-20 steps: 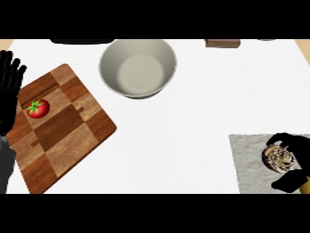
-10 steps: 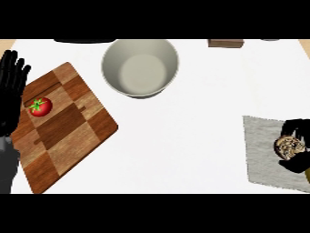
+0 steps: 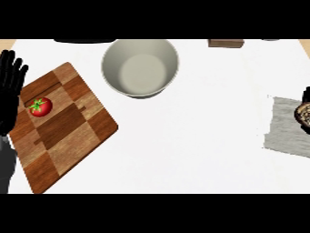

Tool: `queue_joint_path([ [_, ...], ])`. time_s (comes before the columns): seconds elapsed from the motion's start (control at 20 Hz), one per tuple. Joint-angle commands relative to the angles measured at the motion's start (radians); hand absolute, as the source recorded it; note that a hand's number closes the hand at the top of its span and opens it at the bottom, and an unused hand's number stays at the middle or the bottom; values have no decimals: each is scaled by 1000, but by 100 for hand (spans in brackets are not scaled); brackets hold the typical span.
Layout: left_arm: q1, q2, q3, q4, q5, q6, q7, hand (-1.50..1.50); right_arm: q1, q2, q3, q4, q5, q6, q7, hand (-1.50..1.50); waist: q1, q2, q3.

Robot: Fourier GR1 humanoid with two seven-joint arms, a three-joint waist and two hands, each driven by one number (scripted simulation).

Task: Pick the cupcake from the placemat and place it in the bowl

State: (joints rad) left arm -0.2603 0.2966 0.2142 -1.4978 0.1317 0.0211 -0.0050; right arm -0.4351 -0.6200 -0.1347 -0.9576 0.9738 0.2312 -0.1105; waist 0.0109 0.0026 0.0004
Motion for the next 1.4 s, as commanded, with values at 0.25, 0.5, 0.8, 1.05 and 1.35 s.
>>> queue_joint_path([
  [0.25, 19, 19, 32, -11, 9, -11, -2, 0, -46, -56, -99, -254, -135, 131, 7, 150, -18, -7, -1],
  [0.5, 16, 18, 34, -20, 13, -6, 26, 0, -35, -39, -135, -458, -223, 166, -7, 150, -24, -8, -1],
  [0.8, 67, 5, 29, -29, 12, -25, -22, 0, -220, 91, -180, -589, -403, 316, 204, 150, -10, -10, -2],
  [1.05, -11, -13, 0, -19, -21, 23, 31, 0, -384, 189, -150, -635, -504, 407, 430, 150, -11, -7, -1],
  [1.35, 25, 8, 28, -42, 16, -19, 25, 0, -569, 318, -45, -539, -483, 363, 621, 150, 8, -4, -2],
])
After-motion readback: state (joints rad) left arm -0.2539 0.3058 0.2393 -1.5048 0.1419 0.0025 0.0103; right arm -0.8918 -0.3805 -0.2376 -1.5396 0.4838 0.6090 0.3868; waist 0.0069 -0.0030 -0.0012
